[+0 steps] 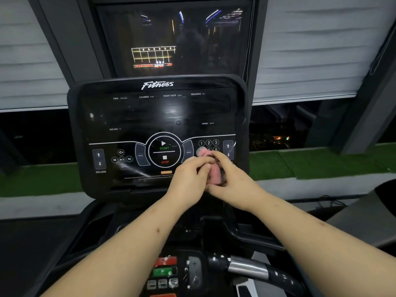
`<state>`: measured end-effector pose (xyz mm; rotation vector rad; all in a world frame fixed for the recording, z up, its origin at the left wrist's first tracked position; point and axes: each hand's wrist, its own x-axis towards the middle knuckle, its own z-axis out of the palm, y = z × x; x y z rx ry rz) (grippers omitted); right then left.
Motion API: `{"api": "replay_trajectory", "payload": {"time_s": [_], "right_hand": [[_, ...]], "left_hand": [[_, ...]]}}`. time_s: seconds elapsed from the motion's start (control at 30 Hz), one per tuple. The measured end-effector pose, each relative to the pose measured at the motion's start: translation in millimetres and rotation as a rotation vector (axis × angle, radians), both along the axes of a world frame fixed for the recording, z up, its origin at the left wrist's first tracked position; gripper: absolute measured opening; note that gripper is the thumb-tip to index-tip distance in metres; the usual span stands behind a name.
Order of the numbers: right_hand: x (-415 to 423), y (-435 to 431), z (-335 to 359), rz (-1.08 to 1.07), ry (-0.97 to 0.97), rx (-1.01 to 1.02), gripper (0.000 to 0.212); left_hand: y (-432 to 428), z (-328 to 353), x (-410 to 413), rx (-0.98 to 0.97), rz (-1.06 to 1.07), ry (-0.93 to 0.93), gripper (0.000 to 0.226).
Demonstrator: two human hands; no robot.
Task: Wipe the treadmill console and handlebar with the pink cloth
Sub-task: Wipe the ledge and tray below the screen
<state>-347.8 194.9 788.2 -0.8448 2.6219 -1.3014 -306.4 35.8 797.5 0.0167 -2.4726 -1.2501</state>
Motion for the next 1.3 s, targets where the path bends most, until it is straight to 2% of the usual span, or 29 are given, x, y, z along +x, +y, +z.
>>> {"api": "replay_trajectory", "payload": {"time_s": [0.07, 0.13, 0.23, 0.37, 0.5, 0.6, 0.73, 0.8, 0.9, 1.03, 1.13, 1.3], "right_hand": [[11.1, -12.1, 3.9, -0.039, -0.077, -0.086, 0.096], [21.6, -21.6, 8.8, -0.086, -0.120, -0.176, 0.087], [36.1, -28.8, 16.4, -0.131, -0.178, -0.251, 0.070], [61.4, -35.9, 26.3, -0.138, -0.302, -0.396, 0.042], [90.3, -42.9, 44.8, -0.141, -0.401, -0.460, 0.028], [110.2, -42.0, 54.1, -0.118, -0.403, -0.482, 0.034], [139.4, -36.5, 65.6, 0.060, -0.492, -0.523, 0.051], [151.4, -35.4, 69.8, 0.115, -0.524, -0.512, 0.048], [160.1, -32.6, 75.2, 0.085, -0.506, -0.505, 0.037], [160.4, -28.2, 85.3, -0.013, -0.476, -0.538, 0.025], [160.1, -23.7, 97.1, -0.036, -0.408, -0.448, 0.014], [158.0, -16.1, 98.2, 0.129, -0.524, -0.430, 0.044]], "left_hand": [[-7.4, 10.4, 12.4, 0.122, -0.045, -0.029, 0.027], [-17.0, 20.7, 26.0, 0.204, -0.078, -0.041, 0.027], [-37.5, 30.3, 40.0, 0.205, -0.095, 0.017, 0.029], [-61.2, 42.4, 60.9, 0.218, -0.118, -0.011, 0.032], [-80.1, 53.7, 83.0, 0.202, -0.133, -0.043, 0.032], [-88.2, 61.3, 100.9, 0.210, -0.176, -0.064, 0.033], [-90.4, 78.5, 123.5, 0.166, -0.310, -0.072, 0.034], [-89.0, 89.5, 132.6, 0.113, -0.384, -0.060, 0.033], [-87.0, 106.1, 143.0, 0.041, -0.448, -0.069, 0.030], [-91.7, 117.4, 152.7, -0.120, -0.423, -0.067, 0.027], [-93.3, 120.6, 159.8, -0.185, -0.382, -0.094, 0.030], [-79.4, 132.4, 172.4, -0.160, -0.413, -0.088, 0.031]]}}
